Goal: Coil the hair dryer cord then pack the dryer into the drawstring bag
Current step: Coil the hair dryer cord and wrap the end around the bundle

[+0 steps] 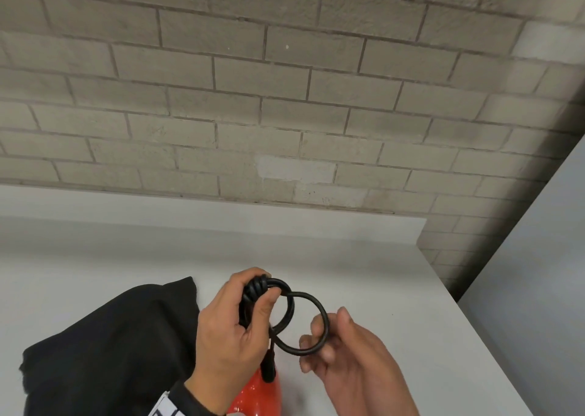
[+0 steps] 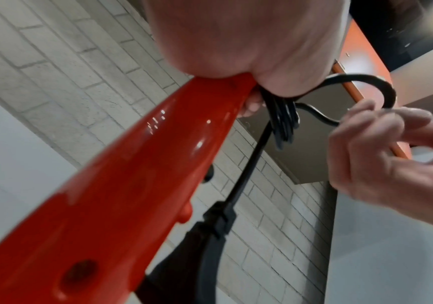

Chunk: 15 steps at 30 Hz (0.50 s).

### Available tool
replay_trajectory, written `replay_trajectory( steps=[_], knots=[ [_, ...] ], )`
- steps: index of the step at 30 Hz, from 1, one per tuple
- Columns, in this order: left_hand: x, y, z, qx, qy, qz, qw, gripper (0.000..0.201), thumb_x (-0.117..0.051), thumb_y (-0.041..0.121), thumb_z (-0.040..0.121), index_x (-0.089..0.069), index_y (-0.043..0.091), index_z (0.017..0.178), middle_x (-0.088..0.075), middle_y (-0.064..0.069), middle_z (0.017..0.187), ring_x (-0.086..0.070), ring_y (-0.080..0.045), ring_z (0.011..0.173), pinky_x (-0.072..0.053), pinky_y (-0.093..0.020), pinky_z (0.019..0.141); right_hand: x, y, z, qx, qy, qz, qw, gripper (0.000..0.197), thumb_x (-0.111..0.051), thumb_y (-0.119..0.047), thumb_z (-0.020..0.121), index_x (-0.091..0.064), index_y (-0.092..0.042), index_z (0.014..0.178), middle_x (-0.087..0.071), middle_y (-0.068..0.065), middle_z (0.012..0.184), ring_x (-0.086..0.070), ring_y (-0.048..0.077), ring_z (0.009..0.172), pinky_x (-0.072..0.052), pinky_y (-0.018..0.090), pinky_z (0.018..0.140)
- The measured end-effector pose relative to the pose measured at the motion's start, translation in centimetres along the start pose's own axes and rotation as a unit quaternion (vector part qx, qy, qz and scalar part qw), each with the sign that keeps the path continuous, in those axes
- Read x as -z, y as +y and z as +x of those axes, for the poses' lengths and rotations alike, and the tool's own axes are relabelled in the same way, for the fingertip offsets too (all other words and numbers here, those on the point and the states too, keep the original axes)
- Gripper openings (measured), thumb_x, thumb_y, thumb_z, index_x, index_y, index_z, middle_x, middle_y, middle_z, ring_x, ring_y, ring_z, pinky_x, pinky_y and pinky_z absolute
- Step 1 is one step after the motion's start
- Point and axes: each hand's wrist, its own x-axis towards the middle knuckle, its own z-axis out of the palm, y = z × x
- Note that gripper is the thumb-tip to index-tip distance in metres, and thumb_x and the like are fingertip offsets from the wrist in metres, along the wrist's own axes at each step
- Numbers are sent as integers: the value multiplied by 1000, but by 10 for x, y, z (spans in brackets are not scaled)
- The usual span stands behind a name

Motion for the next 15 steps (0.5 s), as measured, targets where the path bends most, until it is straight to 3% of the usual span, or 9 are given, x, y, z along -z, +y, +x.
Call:
replay_trajectory(
  steps=[3, 5, 7, 11, 13, 15],
  knots=[
    [2, -3, 3, 8, 4, 11, 1000, 25, -53, 45, 89, -59, 24, 100, -64, 14, 83, -62, -2, 78, -47, -12, 67, 5, 18, 0, 117, -23, -207, 971, 43, -86, -55, 53, -71, -21, 74, -66, 0, 79, -56, 15, 67, -45, 23, 67],
    [2, -2, 2, 7, 2, 18, 1000, 21, -54, 40, 87, -59, 24, 100, -64, 14, 84, -61, -1, 79, -46, -11, 68, 7, 34, 2, 182, -23, -276, 944, 32, -83, -49, 64, -71, -26, 83, -67, -5, 96, -57, 13, 75, -45, 25, 68],
    [0, -1, 1, 6, -6, 20, 1000, 25, -54, 42, 87, -61, 22, 100, -64, 16, 86, -61, 2, 81, -45, -7, 70, 4, 44, 3, 226, -8, -302, 926, 28, -81, -48, 68, -73, -29, 87, -67, -5, 103, -60, 16, 78, -47, 26, 67],
    [-1, 1, -2, -2, -22, 15, 1000, 39, -47, 53, 91, -62, 18, 100, -63, 18, 87, -61, 3, 81, -44, -4, 69, -6, 48, 0, 267, 22, -305, 914, 20, -78, -49, 72, -77, -30, 77, -73, -1, 99, -67, 21, 81, -53, 26, 70],
    [-1, 1, -1, -3, -14, 5, 1000, 36, -47, 53, 92, -61, 21, 100, -63, 19, 85, -61, 2, 81, -44, -6, 70, -8, 41, -1, 241, 33, -248, 938, 28, -79, -53, 68, -76, -26, 72, -77, 7, 88, -72, 24, 83, -55, 26, 74],
    [0, 0, 1, 5, -1, -1, 1000, 29, -48, 52, 91, -59, 26, 100, -63, 16, 89, -62, 0, 80, -45, -8, 70, -7, 29, -2, 208, 21, -129, 969, 36, -84, -52, 60, -74, -19, 68, -74, 13, 67, -73, 27, 73, -57, 28, 70]
  ],
)
